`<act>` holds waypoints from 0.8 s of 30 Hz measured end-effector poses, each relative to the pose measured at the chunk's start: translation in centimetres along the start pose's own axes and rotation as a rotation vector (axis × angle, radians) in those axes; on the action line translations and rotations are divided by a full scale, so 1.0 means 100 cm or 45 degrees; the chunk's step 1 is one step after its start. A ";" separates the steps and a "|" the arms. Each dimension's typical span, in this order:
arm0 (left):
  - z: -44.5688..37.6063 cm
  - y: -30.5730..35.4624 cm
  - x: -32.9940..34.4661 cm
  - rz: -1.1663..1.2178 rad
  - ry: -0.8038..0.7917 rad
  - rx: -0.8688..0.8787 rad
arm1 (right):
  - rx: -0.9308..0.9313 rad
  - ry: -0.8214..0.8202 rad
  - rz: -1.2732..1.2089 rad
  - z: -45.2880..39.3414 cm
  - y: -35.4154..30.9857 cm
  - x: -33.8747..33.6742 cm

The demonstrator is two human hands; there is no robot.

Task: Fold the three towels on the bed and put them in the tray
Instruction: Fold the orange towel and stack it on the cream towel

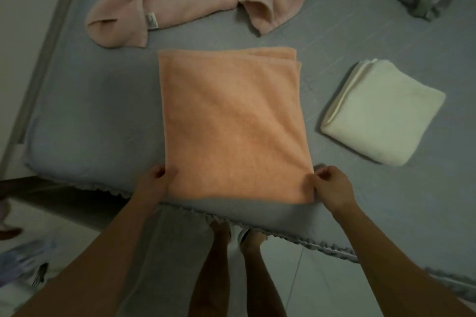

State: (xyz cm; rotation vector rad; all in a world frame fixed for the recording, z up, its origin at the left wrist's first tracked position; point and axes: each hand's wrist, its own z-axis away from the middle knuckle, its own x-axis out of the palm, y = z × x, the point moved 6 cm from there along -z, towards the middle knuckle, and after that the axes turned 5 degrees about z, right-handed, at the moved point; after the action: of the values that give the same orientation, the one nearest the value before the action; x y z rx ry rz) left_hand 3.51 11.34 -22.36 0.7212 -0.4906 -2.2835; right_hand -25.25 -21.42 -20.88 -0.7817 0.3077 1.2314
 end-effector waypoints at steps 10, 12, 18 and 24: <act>0.021 -0.015 -0.011 -0.325 0.124 0.228 | -0.119 -0.173 0.139 0.009 0.033 0.002; 0.024 -0.024 -0.005 -0.412 0.022 0.156 | -0.107 -0.149 0.178 0.011 0.039 0.001; 0.027 -0.041 0.004 -0.614 -0.092 -0.058 | -0.111 -0.059 0.066 0.015 0.033 -0.002; 0.013 -0.014 0.000 -0.624 -0.103 0.011 | -0.220 0.093 -0.001 0.008 -0.012 -0.014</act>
State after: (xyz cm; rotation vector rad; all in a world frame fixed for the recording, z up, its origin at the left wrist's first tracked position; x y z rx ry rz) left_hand 2.05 12.54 -22.13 0.8255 -0.3910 -2.7759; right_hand -24.77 -22.06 -19.06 -0.9770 0.2629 1.2418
